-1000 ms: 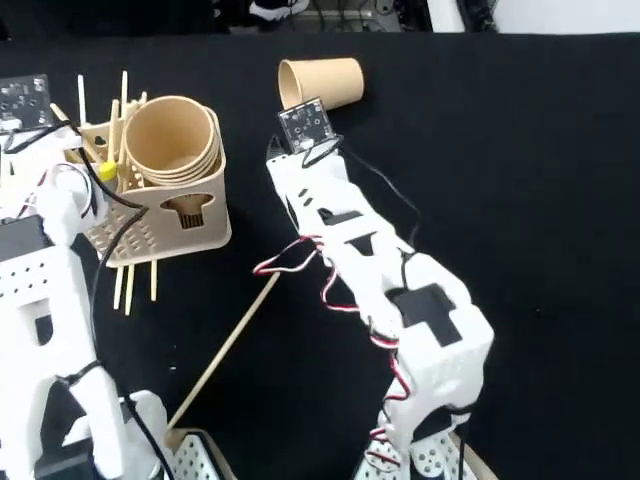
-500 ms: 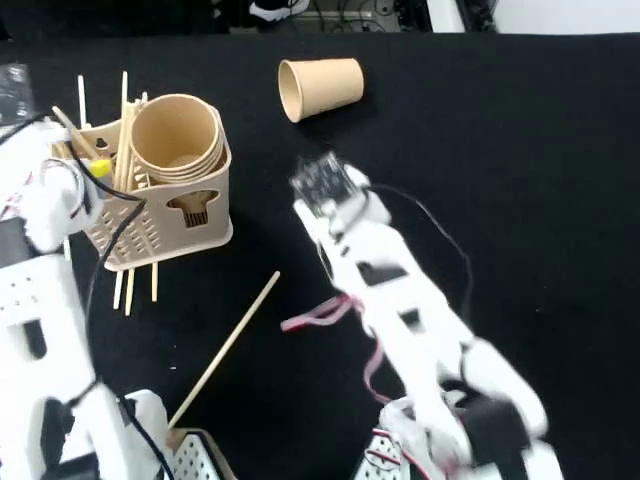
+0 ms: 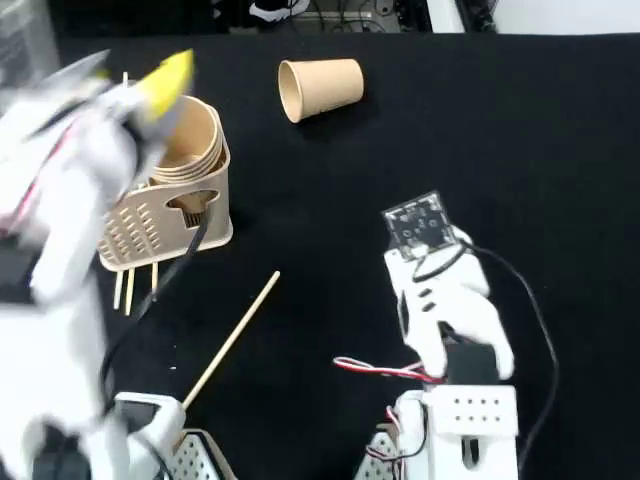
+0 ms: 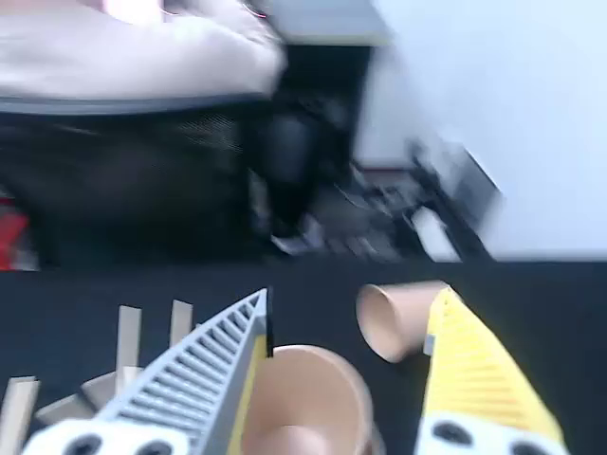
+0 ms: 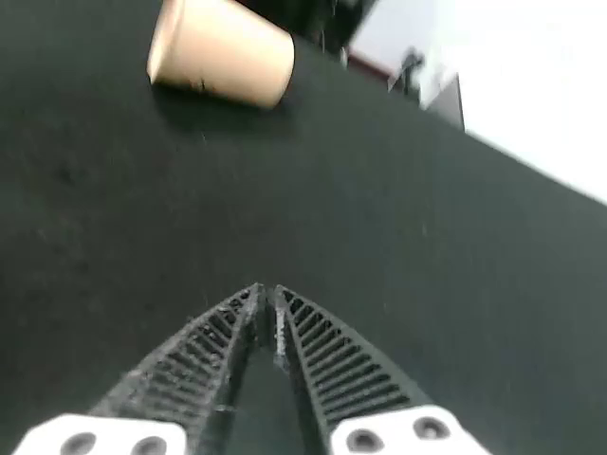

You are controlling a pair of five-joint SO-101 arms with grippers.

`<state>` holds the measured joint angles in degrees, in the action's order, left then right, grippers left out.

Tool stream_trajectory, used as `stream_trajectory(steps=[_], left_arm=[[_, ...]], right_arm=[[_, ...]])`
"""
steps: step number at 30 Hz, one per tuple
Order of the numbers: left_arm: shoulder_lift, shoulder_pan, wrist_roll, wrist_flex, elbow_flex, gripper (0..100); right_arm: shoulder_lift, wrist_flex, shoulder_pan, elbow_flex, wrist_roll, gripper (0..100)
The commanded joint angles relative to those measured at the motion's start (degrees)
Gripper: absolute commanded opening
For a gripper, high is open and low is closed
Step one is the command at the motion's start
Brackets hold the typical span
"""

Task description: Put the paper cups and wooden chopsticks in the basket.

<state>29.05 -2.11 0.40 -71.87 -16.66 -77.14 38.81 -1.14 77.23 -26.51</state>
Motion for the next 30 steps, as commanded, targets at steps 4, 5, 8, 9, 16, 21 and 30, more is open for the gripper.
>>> stream_trajectory(steps=[4,5,8,9,16,21,30], left_arm=[[-30.2,7.7,1.0,3.4,-18.6,27],[-33.3,7.6,1.7,2.6,-21.9,27],[-41.3,6.5,3.7,1.8,-29.8,27],[-44.0,5.9,4.6,1.8,-32.1,27],[-61.8,4.8,6.2,1.8,-45.9,27],[-75.9,4.6,6.4,4.8,-56.0,27],[-98.4,5.0,6.0,16.9,-70.1,26]], right_arm=[[-3.6,2.1,-8.9,7.9,-3.7,2.2],[-3.7,2.1,-9.8,9.5,-4.0,2.1],[-5.0,2.1,-10.6,14.1,-4.6,2.1],[-5.6,2.1,-10.5,15.5,-4.6,2.2],[-11.8,4.7,-10.5,17.9,-5.5,2.2],[-15.4,7.3,-10.6,18.9,-5.6,2.3],[-17.2,7.5,-10.6,19.7,-5.6,2.3]])
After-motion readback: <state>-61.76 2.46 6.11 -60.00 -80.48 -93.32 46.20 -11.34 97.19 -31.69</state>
